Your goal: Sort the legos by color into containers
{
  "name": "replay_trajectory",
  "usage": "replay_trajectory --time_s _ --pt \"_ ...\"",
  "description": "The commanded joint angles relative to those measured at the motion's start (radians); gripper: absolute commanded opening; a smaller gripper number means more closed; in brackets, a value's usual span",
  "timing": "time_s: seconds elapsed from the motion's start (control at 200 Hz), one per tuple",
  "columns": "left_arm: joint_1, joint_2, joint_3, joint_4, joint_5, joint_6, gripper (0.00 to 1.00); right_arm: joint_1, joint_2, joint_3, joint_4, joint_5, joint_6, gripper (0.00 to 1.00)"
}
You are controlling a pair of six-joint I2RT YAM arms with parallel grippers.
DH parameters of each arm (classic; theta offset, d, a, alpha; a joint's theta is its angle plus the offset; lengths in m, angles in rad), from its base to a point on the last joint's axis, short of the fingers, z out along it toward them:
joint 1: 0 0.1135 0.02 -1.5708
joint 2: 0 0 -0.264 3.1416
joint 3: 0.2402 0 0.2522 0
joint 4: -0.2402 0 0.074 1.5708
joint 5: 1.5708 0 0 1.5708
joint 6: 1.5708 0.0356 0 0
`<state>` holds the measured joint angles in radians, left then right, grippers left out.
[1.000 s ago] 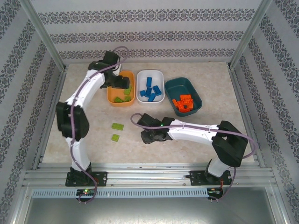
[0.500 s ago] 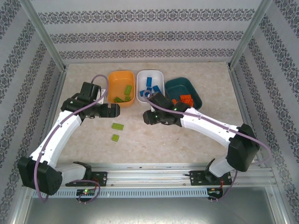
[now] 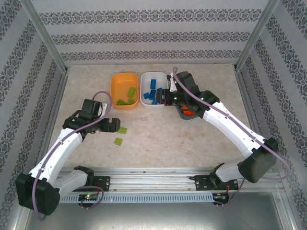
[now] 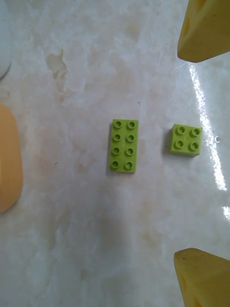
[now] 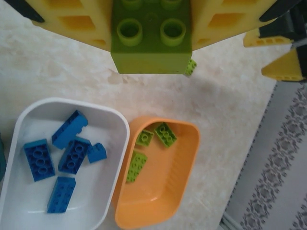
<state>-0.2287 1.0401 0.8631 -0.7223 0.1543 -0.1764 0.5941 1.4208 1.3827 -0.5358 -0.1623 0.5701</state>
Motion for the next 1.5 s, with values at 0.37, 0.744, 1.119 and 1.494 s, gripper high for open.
replay_trajectory --time_s 0.37,0.744,1.119,1.494 --pt "-0.046 -0.072 -0.024 0.031 -0.091 0.031 1.00 -0.065 0.441 0.395 0.071 -0.224 0.135 0.37" --pt "-0.075 -0.069 -0.019 0.017 -0.150 0.031 1.00 -0.051 0.894 0.873 -0.019 -0.310 0.198 0.37" --pt "-0.090 -0.055 -0.019 0.025 -0.124 0.026 1.00 -0.024 1.232 1.248 -0.037 -0.325 0.289 0.39" --pt "-0.092 -0.051 -0.016 0.031 -0.104 0.026 1.00 -0.008 1.273 1.277 0.008 -0.312 0.320 0.53"
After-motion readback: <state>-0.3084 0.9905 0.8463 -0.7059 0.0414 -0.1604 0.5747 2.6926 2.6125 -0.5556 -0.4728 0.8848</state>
